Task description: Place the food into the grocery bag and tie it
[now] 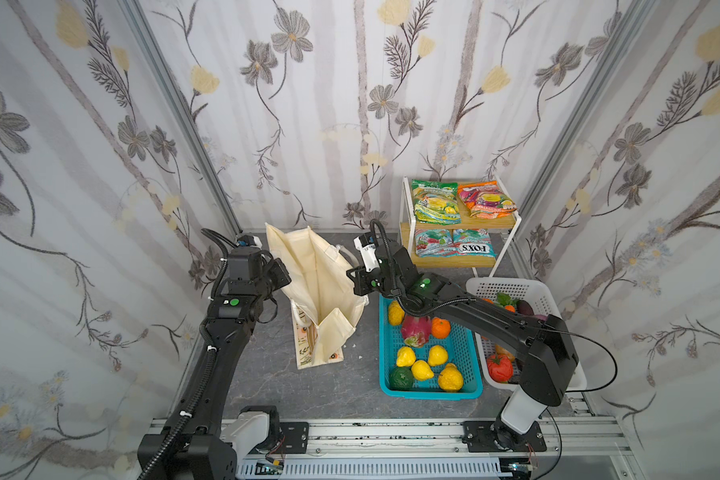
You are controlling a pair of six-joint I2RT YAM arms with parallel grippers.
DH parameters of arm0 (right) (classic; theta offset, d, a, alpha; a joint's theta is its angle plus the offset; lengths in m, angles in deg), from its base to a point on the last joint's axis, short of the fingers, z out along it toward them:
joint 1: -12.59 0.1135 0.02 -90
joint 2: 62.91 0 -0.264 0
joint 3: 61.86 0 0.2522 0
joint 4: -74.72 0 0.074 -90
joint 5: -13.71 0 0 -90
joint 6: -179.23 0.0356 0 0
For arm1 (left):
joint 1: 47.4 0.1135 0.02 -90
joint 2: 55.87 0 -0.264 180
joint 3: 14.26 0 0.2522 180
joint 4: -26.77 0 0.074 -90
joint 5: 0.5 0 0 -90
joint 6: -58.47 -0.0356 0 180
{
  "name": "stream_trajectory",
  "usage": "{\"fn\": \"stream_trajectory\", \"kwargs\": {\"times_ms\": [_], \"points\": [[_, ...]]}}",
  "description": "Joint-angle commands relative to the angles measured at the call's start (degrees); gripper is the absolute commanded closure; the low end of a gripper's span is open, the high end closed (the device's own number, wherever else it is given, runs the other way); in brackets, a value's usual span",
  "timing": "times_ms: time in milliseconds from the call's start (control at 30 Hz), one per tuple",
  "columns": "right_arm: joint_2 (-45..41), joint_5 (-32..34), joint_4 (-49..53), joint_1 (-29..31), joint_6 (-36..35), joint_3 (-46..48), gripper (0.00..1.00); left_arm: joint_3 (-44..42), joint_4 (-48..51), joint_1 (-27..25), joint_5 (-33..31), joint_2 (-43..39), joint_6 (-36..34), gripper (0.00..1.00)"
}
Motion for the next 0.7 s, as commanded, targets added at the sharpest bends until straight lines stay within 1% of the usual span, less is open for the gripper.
{"fn": "stream_trajectory", "kwargs": {"times_ms": [0, 67, 233, 267, 367, 400, 467, 533, 600, 667], "points": [[-2.2, 3.5, 2.1, -1.2, 1.9, 1.8, 1.0, 1.1, 3.1, 0.3, -4.7, 0.0, -4.7, 1.0], [-3.5, 3.9, 2.2, -3.3, 2.6, 3.5, 1.0, 0.8, 4.6, 0.7, -6.9, -0.3, -6.1, 1.0], [-5.6, 5.7, 3.1, -4.9, 3.9, 6.4, 1.0, -0.4, 5.2, 4.4, -7.8, -2.6, -7.4, 1.0], [-5.6, 5.0, 2.8, -4.9, 4.2, 6.6, 1.0, -0.8, 5.1, 4.5, -5.8, -2.8, -6.8, 1.0], [-5.3, 3.4, 2.0, -4.3, 5.5, 6.6, 1.0, -1.4, 5.0, 3.0, 3.8, -1.7, -4.8, 0.99], [-5.2, 3.4, 1.7, -4.1, 5.8, 6.7, 1.0, -1.6, 4.9, 2.1, 4.9, -1.5, -4.2, 0.94], [-5.1, 3.3, 1.1, -3.4, 6.2, 6.8, 1.0, -2.3, 4.4, 0.9, 5.4, -1.9, -3.1, 0.71], [-5.1, 2.9, 0.4, -3.1, 6.5, 7.2, 1.0, -3.8, 2.4, 0.8, 7.6, -2.2, -2.0, 0.67], [-5.2, 1.9, -0.6, -3.0, 6.9, 8.0, 0.98, -5.9, -0.8, 0.8, 12.2, -2.1, -0.2, 0.57], [-5.2, 0.8, -1.7, -2.9, 7.6, 8.6, 0.95, -7.7, -3.4, 0.3, 14.5, -1.8, 2.2, 0.48]]}}
